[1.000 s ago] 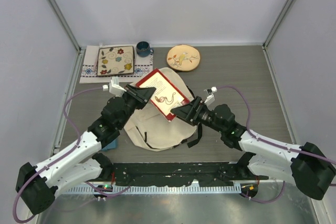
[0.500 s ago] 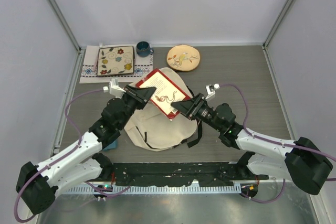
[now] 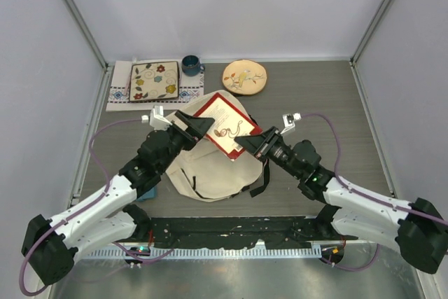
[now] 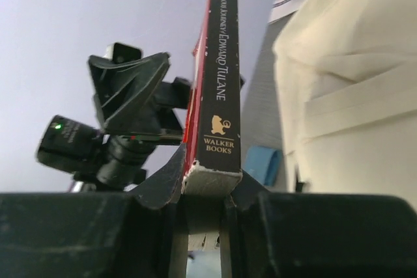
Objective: Pack the student bag
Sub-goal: Pick up the book from the center of the board.
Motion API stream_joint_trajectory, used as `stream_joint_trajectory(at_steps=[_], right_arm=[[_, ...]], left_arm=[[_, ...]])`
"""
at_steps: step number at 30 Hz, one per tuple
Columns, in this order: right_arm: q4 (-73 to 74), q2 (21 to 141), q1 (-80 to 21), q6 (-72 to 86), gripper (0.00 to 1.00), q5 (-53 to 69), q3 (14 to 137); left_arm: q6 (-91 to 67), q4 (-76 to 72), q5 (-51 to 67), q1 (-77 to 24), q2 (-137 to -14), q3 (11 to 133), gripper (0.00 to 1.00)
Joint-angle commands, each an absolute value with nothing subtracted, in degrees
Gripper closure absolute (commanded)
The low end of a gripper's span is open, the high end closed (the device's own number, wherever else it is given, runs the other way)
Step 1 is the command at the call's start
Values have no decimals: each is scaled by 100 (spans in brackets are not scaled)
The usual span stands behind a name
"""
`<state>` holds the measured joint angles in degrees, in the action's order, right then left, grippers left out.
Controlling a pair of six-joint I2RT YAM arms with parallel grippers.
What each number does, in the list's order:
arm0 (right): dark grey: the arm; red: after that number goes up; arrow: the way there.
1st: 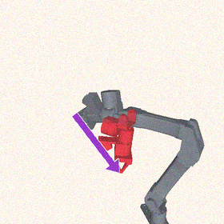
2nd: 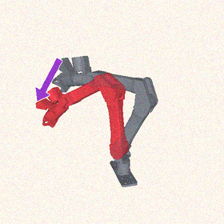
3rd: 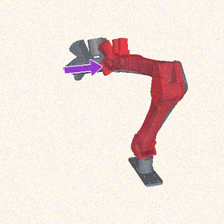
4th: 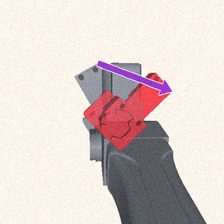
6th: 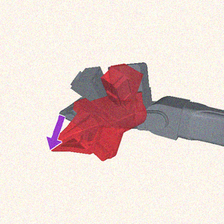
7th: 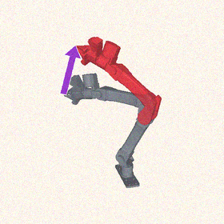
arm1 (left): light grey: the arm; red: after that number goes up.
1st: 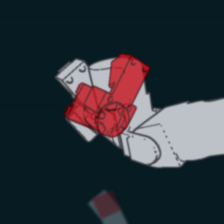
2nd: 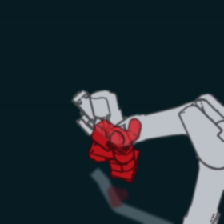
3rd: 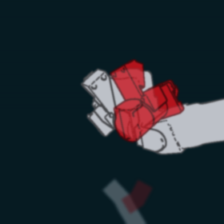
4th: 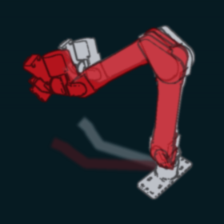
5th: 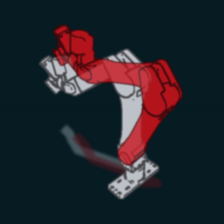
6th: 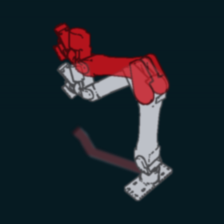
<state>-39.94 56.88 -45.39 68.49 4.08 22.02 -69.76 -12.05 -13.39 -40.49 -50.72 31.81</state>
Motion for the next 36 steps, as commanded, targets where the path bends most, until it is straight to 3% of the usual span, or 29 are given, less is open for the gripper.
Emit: stream_joint_trajectory(at_steps=[1, 9, 17, 27, 36], right_arm=[[-2341, 4494, -4544, 6136, 99, -842, 2487], [148, 3279, -4518, 5766, 99, -2187, 2751], [1510, 2822, -4518, 5634, 99, -2680, 3102], [2144, 2461, -4518, 5853, 99, -2883, 3155], [2224, 2426, -4518, 5977, 99, -2900, 3076]], left_arm=[[-6077, -151, -1196, -4061, -4896, 3682, 2], [-4835, 1476, -536, -4131, -5124, 4113, 0], [-4105, 2494, -1456, -5016, -5264, 4473, 0], [-4096, 2690, -2117, -6152, -5616, 4526, 0], [-3780, 2145, -1644, -6785, -6327, 4728, 0]])
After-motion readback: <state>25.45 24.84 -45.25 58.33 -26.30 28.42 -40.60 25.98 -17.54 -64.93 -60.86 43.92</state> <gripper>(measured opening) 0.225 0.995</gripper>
